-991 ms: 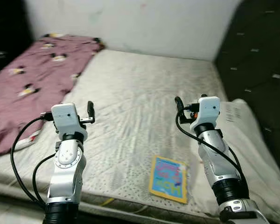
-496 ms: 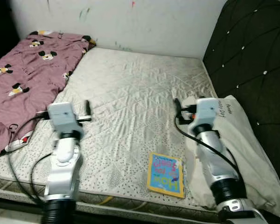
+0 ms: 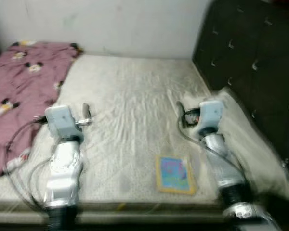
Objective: Clean up the room
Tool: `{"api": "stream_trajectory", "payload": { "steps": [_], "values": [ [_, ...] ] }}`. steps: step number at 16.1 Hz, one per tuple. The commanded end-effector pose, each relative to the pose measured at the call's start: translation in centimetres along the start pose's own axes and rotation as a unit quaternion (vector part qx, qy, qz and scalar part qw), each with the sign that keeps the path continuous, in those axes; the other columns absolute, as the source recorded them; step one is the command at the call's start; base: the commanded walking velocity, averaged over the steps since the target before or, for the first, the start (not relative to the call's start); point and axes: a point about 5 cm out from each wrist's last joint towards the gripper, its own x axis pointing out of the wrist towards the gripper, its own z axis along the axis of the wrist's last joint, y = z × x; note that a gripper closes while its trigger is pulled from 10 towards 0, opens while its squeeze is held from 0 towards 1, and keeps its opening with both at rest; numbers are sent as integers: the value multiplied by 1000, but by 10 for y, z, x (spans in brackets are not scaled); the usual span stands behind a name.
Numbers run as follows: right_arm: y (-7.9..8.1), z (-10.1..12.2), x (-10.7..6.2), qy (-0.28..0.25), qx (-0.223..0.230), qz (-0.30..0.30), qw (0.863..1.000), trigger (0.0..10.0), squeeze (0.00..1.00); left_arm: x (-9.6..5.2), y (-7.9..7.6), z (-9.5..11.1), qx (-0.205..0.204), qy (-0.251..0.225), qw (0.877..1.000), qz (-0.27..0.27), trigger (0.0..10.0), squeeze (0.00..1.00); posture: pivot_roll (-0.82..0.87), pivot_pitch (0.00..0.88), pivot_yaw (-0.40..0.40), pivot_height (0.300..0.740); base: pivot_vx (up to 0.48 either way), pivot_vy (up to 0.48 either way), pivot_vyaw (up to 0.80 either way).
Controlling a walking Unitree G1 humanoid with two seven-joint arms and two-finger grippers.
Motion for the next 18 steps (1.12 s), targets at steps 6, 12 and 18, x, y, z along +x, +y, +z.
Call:
{"api": "stream_trajectory", "payload": {
  "steps": [6,12,18],
  "values": [
    [6,2,2,-2,1,3,1000,10000,0,2,3,2,3,-3,1000,2,10000,0,12,0,-20,740,0,480,0],
    [7,0,1,-1,-1,4,1000,10000,0,2,3,2,4,-3,1000,-1,10000,0,10,0,-15,740,0,480,0],
    [7,0,1,-2,-4,8,1000,10000,0,1,7,-1,7,2,1000,3,10000,0,13,0,-18,740,0,480,0]
  ]
}}
